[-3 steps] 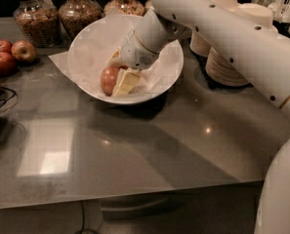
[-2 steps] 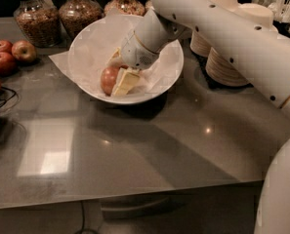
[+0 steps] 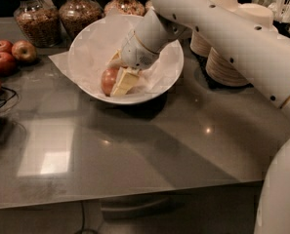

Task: Pick apple from white bowl

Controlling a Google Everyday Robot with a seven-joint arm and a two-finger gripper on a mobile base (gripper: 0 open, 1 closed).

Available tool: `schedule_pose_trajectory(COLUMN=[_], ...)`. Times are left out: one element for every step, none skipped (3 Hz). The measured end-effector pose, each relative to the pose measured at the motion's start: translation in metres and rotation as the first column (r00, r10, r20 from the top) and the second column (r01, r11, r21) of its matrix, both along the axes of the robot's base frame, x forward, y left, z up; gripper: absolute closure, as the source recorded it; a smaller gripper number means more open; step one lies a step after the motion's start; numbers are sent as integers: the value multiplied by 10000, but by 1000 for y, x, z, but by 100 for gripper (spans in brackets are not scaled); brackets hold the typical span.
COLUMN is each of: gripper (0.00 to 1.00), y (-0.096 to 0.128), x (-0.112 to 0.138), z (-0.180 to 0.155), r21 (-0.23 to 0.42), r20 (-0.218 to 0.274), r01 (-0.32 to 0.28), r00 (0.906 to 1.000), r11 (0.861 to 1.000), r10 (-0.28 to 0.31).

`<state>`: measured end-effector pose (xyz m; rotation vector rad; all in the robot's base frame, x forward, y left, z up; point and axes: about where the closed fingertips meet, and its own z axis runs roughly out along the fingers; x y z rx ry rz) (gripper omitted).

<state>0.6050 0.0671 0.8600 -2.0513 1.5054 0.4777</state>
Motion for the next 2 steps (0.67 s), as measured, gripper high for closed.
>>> schedule_pose_trajectory(gripper=[100, 100], y=[0, 0], x=[0, 0], z=[0, 0], r21=[0, 2], r20=[0, 0], r01=[-1, 0], r00=[10000, 10000], r11=[10000, 10000], r10=[1, 0])
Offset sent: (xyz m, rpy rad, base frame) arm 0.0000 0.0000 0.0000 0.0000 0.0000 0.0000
